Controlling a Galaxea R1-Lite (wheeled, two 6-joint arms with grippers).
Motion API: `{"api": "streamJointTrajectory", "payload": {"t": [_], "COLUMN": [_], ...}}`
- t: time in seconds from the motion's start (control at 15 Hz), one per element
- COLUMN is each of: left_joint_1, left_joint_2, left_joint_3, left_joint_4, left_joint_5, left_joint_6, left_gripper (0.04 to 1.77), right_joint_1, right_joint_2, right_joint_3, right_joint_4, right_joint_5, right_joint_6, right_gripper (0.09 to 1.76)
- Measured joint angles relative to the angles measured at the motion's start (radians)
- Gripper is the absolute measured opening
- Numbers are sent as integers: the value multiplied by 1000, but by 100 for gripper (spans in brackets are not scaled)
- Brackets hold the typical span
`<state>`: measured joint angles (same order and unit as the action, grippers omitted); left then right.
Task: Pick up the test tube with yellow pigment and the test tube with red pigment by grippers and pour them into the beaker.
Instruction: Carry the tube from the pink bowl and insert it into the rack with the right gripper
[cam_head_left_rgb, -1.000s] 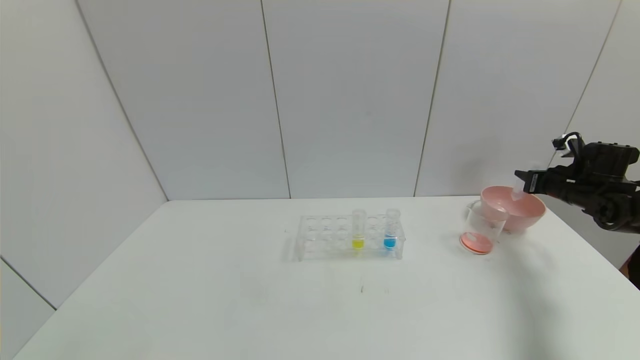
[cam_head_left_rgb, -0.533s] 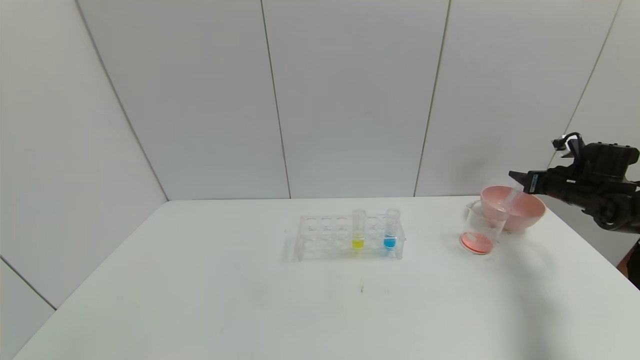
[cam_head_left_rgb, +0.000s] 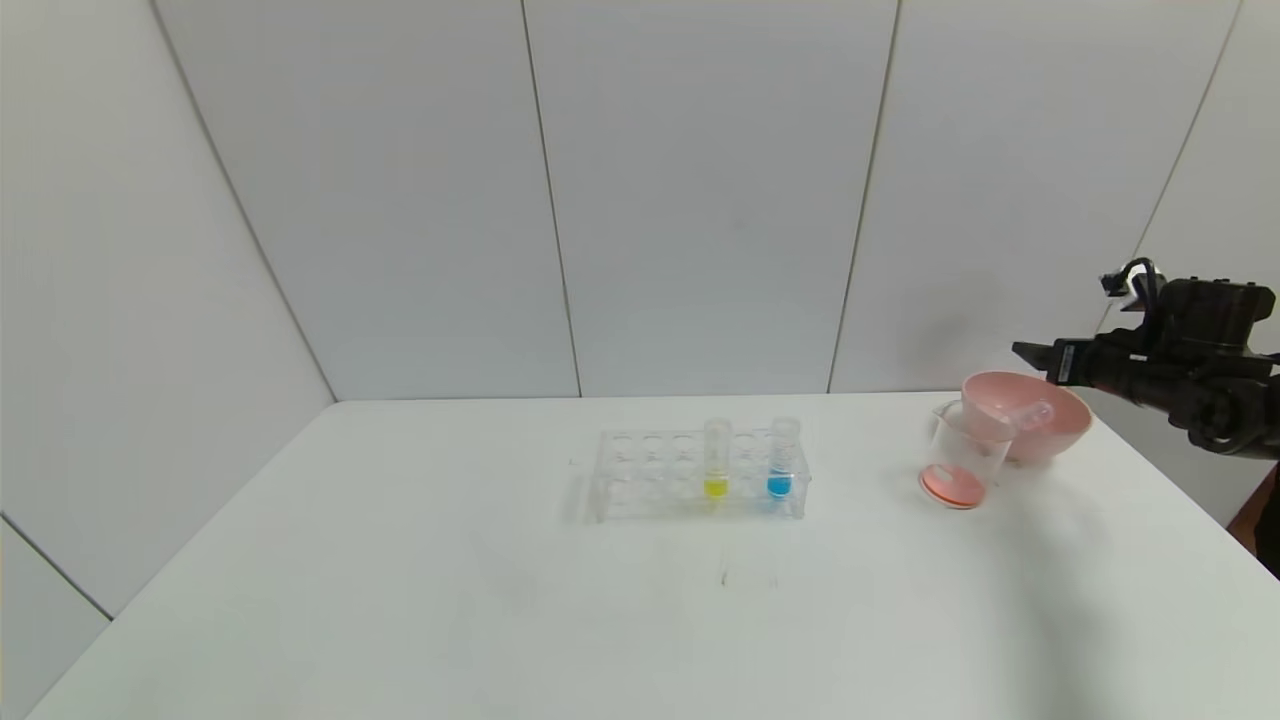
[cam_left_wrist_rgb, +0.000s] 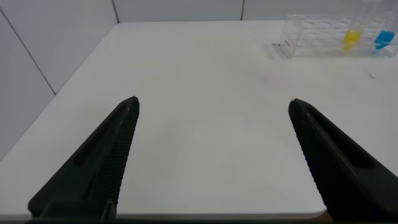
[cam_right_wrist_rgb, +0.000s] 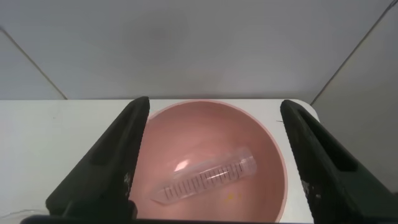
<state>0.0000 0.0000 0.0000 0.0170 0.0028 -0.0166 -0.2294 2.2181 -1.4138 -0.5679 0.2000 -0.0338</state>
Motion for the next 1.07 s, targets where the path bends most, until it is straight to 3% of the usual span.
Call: {"api": "streamJointTrajectory", "payload": {"t": [0.27,0.6,1.07], "left_joint_1": [0,0,0], "left_joint_2": [0,0,0], "left_joint_3": [0,0,0], "left_joint_4": [0,0,0], "left_joint_5": [0,0,0], "left_joint_6": [0,0,0], "left_gripper": [172,172,172], "right_joint_1": [53,181,515], "right_joint_2": [-116,-314,-542], "right_joint_3": [13,177,452], "right_joint_4": [187,222,221], "right_joint_5": [-83,-186,-420], "right_joint_6": [12,79,179], "right_gripper": [159,165,168]}}
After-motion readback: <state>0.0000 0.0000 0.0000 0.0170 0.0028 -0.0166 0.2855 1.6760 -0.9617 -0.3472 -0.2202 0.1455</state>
